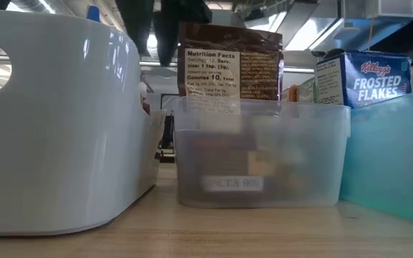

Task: Pick & Place Kitchen Items
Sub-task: Return to Home Position

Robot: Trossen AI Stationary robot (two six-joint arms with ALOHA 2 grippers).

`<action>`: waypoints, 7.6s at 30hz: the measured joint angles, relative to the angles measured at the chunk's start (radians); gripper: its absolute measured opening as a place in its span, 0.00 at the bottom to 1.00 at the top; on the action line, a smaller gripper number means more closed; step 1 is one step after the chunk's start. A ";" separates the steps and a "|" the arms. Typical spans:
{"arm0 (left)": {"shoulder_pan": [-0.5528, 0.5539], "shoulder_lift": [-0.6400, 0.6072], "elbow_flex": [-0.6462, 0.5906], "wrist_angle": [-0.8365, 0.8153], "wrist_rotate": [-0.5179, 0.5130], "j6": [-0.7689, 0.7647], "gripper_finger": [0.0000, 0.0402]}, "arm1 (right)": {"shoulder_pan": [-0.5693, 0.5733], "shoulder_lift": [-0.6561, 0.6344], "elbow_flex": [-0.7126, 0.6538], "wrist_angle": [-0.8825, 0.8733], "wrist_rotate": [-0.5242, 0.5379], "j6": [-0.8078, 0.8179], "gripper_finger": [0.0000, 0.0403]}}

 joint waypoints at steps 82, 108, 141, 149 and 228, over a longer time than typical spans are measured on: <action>0.024 -2.165 -2.070 1.445 -0.152 -0.005 0.01 | -0.139 -0.900 -0.671 0.445 -0.206 -0.216 0.01; 0.024 -2.165 -2.070 1.439 -0.103 -0.059 0.00 | -0.471 -0.900 -0.793 0.576 -0.529 -0.244 0.01; 0.024 -2.165 -2.070 1.439 -0.107 0.010 0.02 | -0.528 -0.900 -0.793 0.567 -0.364 -0.217 0.01; 0.024 -2.165 -2.070 1.439 -0.106 0.010 0.03 | -0.528 -0.900 -0.793 0.567 -0.362 -0.220 0.01; 0.024 -2.165 -2.070 1.439 -0.104 0.010 0.02 | -0.527 -0.900 -0.792 0.567 -0.363 -0.221 0.01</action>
